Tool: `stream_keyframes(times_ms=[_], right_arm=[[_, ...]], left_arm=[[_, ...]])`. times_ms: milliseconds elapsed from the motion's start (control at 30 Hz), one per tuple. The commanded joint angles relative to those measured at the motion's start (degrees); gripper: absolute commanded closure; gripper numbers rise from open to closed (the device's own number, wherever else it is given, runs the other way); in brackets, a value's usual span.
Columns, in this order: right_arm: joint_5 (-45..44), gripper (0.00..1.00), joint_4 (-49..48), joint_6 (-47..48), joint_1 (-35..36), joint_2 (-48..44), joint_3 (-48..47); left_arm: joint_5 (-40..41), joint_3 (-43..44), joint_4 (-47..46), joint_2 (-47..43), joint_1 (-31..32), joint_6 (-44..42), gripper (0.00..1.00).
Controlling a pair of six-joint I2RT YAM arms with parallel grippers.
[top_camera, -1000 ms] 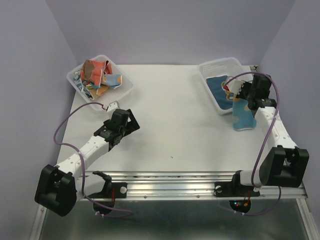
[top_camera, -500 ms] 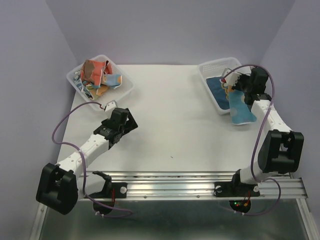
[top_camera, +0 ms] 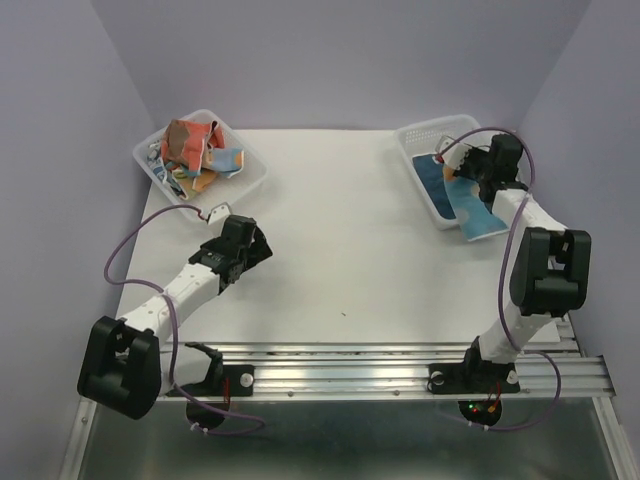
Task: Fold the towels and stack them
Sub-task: Neatly place the folded towel into the bin
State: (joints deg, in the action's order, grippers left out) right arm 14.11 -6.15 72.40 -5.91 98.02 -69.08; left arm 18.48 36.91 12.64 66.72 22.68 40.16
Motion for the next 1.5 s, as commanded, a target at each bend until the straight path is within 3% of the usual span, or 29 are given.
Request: stream_keyframes(times_ms=[0, 767, 867, 900, 967, 1000, 1033, 1333, 1433, 1467], right_arm=[[5.3, 0.99, -6.4, -1.6, 0.5, 2.3, -5.5], [5.9, 0.99, -14.9, -4.0, 0.8, 15.1, -12.1], [5.8, 0.89, -14.6, -4.1, 1.1, 15.8, -12.7], [5.5, 0.77, -14.2, -4.2, 1.2, 16.0, -13.0], [4.4, 0.45, -13.3, -4.7, 1.4, 16.5, -13.7], [3.9, 0.08, -13.2, -5.1, 1.5, 16.6, -14.0], [3.5, 0.0, -12.8, -5.3, 1.5, 16.5, -14.3], [0.2, 0.0, -18.9, -12.3, 4.3, 7.7, -8.4], [-3.5, 0.0, -16.3, -20.9, 7.2, 2.7, -8.6], [-4.3, 0.0, -14.7, -27.9, 8.7, 1.4, -9.4]], left_arm=[[2.3, 3.3, 1.1, 1.4, -0.8, 0.1, 0.01], [2.4, 7.0, 1.3, 9.3, -2.0, 0.3, 0.01], [2.2, 7.1, 1.2, 9.5, -2.1, 0.2, 0.01], [2.2, 7.1, 1.2, 9.5, -2.1, 0.1, 0.01], [2.2, 7.0, 1.3, 9.0, -2.1, 0.2, 0.01], [2.0, 7.0, 1.3, 8.8, -2.1, 0.1, 0.01], [1.9, 7.0, 1.2, 8.4, -2.1, 0.0, 0.01], [0.9, 7.6, -0.3, 2.6, -2.1, -1.5, 0.01], [0.4, 8.9, -0.3, -0.4, -2.1, -2.6, 0.01], [0.8, 9.9, -0.8, -1.9, -2.1, -3.1, 0.01]])
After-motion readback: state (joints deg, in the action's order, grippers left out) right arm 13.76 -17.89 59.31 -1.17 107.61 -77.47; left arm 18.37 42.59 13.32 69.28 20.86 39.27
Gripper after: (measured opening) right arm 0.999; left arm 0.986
